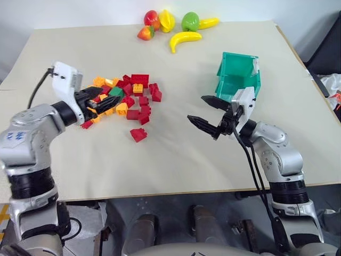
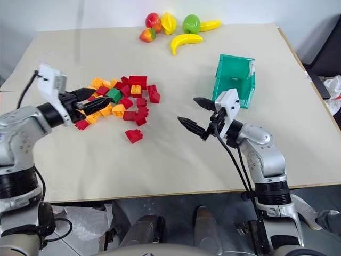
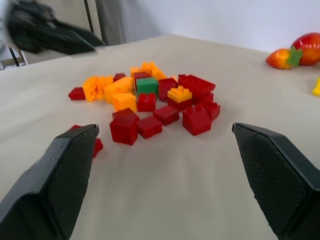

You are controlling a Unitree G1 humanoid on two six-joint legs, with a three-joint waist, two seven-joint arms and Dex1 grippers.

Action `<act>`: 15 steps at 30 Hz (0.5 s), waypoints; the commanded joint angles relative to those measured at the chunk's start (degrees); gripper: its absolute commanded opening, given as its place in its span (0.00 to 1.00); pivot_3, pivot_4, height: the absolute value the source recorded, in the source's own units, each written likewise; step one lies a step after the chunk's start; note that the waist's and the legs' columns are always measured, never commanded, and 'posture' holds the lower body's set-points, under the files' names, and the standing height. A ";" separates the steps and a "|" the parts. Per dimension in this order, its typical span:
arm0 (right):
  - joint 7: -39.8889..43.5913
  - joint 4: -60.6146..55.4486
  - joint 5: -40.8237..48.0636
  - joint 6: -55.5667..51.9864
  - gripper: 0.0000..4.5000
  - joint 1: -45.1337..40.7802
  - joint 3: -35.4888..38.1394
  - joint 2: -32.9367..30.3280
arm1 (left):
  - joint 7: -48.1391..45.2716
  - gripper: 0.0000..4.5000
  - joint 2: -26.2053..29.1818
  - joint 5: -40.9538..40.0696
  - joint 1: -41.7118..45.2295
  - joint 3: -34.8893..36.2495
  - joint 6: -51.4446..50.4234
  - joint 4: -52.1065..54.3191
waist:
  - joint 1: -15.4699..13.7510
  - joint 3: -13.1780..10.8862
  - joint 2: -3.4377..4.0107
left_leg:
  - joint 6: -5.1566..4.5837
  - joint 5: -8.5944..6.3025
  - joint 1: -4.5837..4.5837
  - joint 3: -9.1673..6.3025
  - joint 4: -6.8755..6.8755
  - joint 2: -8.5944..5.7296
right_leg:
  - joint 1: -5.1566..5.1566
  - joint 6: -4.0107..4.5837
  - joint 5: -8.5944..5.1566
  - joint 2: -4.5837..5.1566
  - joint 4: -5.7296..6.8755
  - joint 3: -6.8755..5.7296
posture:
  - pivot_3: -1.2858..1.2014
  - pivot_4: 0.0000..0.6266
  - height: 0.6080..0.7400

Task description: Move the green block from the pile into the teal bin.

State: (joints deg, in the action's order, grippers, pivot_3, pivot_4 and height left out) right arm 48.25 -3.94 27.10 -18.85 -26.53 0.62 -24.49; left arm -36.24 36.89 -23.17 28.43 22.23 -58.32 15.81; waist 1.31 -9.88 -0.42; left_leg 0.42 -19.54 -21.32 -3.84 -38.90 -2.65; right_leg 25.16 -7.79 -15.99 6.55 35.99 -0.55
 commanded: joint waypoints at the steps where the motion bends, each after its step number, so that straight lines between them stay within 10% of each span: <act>1: 2.98 -0.52 1.51 0.91 1.00 -0.14 1.72 -1.68 | 0.53 1.00 1.14 -5.12 -7.39 8.43 -4.45 11.07 | 0.26 -0.01 0.01 | 0.00 0.00 0.00 0.01 0.03 0.02 | 0.01 0.00 0.00 -0.02 -0.02 0.01 | 0.52 0.24 1.00; 15: 11.82 0.96 2.75 0.61 1.00 -1.35 1.15 -4.40 | 10.84 1.00 -0.98 -3.20 -12.94 9.09 3.84 11.85 | -1.33 -0.01 0.01 | 0.02 -0.04 0.12 0.02 -0.08 0.05 | -0.14 0.04 -0.02 -0.02 -0.22 0.01 | 0.52 0.24 1.00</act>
State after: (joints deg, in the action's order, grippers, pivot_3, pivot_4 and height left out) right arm 58.68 -1.97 28.60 -18.84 -26.76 1.00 -28.14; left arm -27.06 36.14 -27.50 13.83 32.73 -56.60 29.23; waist -0.02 -9.89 -0.40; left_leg 0.44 -19.58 -21.20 -3.83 -38.98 -2.60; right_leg 25.02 -7.75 -16.00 6.53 35.77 -0.55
